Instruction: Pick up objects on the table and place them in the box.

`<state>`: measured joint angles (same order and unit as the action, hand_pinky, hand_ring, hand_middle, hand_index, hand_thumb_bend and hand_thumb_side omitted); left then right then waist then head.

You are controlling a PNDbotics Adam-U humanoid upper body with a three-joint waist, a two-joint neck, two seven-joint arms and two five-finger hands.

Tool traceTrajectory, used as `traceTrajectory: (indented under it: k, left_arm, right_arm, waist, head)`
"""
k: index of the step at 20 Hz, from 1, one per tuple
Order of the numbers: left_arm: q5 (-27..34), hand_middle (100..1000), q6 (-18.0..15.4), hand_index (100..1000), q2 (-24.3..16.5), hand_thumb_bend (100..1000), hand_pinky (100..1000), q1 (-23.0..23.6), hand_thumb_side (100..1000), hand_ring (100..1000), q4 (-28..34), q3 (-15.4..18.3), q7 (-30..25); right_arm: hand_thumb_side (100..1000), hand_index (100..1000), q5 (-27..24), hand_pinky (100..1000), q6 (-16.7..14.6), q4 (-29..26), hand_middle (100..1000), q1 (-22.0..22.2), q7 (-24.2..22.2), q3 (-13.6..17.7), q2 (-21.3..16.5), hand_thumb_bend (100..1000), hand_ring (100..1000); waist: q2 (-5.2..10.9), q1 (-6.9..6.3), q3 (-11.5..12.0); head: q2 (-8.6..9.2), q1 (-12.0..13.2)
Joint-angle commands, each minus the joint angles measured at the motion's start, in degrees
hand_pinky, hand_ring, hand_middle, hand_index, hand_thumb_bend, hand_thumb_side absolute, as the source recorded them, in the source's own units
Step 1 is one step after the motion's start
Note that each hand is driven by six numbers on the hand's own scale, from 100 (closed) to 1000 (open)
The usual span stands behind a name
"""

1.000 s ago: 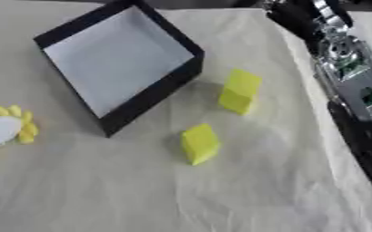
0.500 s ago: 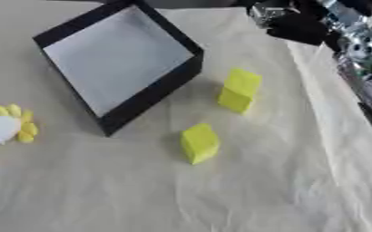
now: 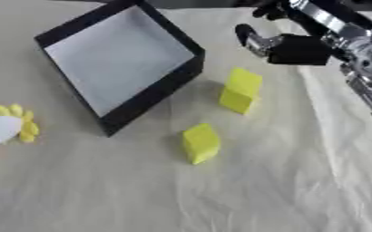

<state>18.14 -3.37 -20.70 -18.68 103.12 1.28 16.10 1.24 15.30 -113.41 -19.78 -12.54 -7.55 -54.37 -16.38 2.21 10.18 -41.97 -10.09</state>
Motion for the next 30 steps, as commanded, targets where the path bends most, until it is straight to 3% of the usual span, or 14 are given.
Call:
traceTrajectory:
  k: [1,9,14,30]
  left_arm:
    - [-0.32,929,0.05,867,-1.85,168,954,-0.67,837,977,0.58,-0.14,-0.31]
    - [-0.38,930,0.19,867,-1.76,168,955,-0.8,839,978,0.3,-0.54,-0.74]
    - [-0.38,930,0.28,866,-1.73,167,955,-0.9,840,979,0.15,-0.82,-1.03]
    - [-0.33,928,0.48,862,-1.48,168,956,-1.24,841,980,-0.13,-1.4,-1.7]
  right_arm:
    - [551,921,0.48,900,0.9,-1.18,894,0.09,-1.55,-0.74,-4.34,283,875]
    - [474,923,2.81,904,4.64,-1.18,888,0.09,-4.04,-2.95,-5.99,392,883]
    - [383,918,4.53,907,6.92,-1.18,873,-0.6,-5.14,-4.16,-6.24,509,877]
    - [408,913,11.56,904,10.82,0.97,868,-6.13,-13.31,-8.57,-6.92,550,878]
  waist:
    - [1.44,0.81,0.02]
    - [1.29,0.79,0.23]
    - [1.28,0.79,0.33]
    - [1.1,0.93,0.83]
  head:
    - [0.4,-0.05]
    - [0.37,-0.36]
    - [0.3,-0.46]
    - [-0.11,-0.95]
